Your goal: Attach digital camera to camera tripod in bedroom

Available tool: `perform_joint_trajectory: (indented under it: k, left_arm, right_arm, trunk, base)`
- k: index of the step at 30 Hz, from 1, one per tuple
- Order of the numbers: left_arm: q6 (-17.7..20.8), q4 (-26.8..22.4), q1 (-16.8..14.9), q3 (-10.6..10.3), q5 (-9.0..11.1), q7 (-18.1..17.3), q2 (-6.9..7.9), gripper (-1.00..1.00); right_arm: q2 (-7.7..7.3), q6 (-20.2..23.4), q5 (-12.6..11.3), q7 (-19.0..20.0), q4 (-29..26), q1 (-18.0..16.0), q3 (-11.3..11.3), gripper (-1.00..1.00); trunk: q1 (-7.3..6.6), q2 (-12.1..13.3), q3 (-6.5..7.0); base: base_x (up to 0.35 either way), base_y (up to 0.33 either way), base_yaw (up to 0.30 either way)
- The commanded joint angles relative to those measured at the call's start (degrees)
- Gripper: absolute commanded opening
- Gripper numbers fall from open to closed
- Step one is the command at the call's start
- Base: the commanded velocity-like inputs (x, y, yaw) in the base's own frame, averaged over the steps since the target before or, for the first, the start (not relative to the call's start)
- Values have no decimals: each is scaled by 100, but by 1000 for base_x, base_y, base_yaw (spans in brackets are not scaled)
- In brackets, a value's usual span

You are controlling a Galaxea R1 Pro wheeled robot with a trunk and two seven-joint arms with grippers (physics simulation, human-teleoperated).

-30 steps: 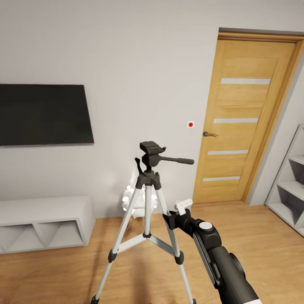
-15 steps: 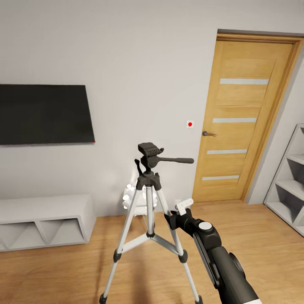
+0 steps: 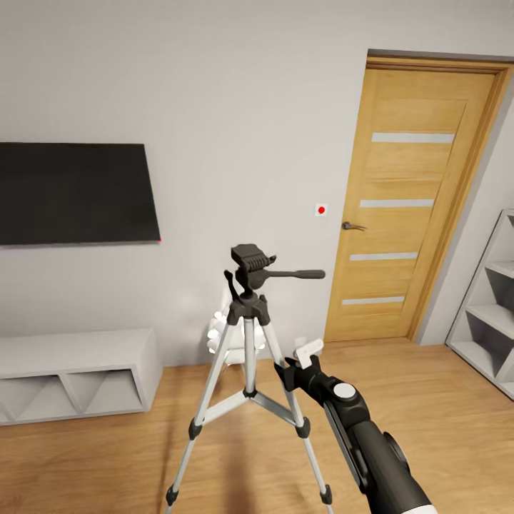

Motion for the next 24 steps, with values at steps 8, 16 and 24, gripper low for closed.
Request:
perform_joint_trajectory:
  k: [8, 16, 24]
  left_arm:
    - [-7, -10, 3, -1, 37, 0, -1, 100]
    - [-7, -10, 3, -1, 37, 0, -1, 100]
    - [-7, -10, 3, -1, 37, 0, -1, 100]
  right_arm:
    - [3, -50, 15, 38, 79, -5, -5, -100]
    - [3, -56, 10, 38, 258, -5, -28, -100]
    - [3, -57, 10, 38, 272, -5, -33, -100]
  trunk:
    - [1, -5, -6]
    - [1, -5, -6]
    - [1, -5, -6]
  base:
    - [0, 0, 0]
    - [0, 0, 0]
    - [0, 0, 0]
